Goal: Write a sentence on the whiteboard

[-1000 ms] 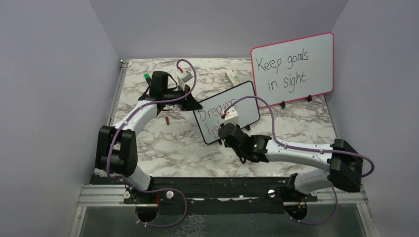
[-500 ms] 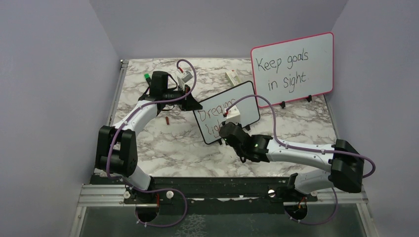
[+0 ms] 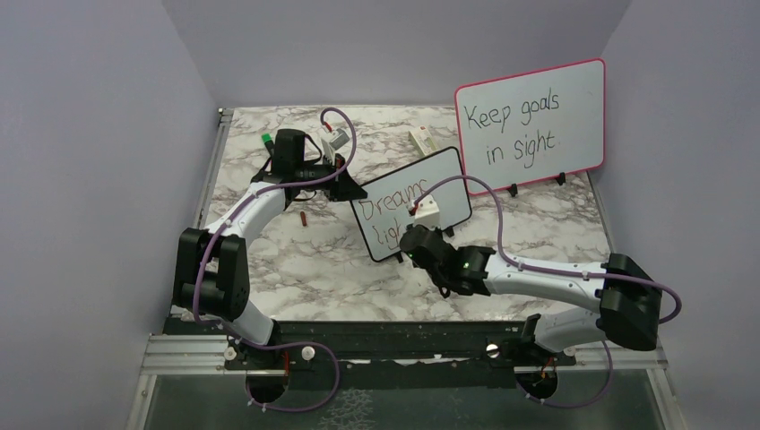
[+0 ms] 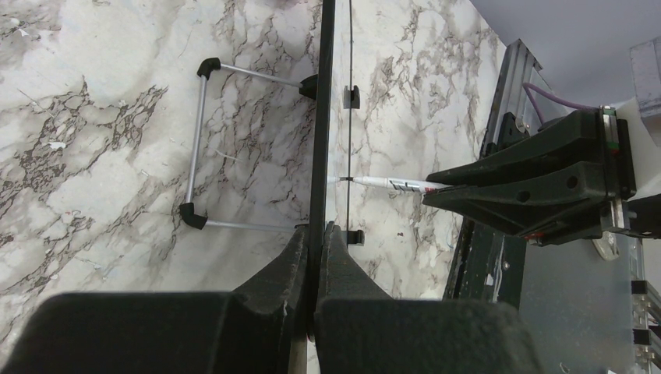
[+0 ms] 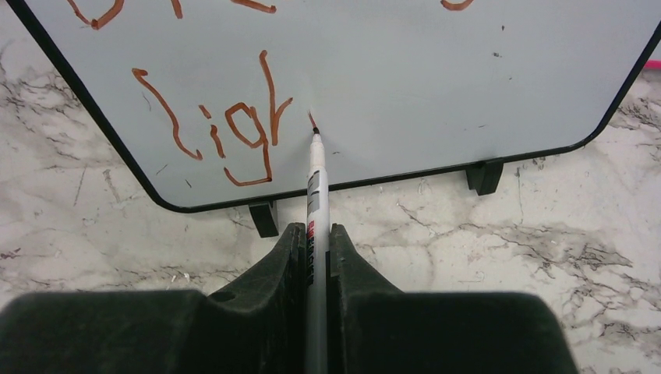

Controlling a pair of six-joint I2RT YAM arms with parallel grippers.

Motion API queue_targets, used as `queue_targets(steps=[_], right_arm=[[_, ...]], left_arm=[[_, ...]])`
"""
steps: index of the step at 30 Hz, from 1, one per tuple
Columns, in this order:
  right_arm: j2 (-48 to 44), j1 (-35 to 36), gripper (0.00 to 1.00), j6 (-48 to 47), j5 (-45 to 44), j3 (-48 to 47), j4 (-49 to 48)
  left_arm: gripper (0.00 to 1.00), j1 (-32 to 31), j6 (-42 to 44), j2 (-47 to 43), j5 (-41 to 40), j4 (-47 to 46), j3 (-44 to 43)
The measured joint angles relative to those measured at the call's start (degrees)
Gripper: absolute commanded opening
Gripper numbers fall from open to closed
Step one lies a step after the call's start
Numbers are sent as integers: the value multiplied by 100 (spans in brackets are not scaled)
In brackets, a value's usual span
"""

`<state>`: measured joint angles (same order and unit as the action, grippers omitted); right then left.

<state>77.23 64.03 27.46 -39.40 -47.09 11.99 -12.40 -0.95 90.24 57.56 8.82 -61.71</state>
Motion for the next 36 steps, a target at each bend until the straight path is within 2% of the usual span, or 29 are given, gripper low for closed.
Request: queue_targets(steps=[36], right_arm=[[4, -44, 1, -455, 133, -118, -332]], left_arm=[[0, 0, 0, 0, 0, 2, 0]])
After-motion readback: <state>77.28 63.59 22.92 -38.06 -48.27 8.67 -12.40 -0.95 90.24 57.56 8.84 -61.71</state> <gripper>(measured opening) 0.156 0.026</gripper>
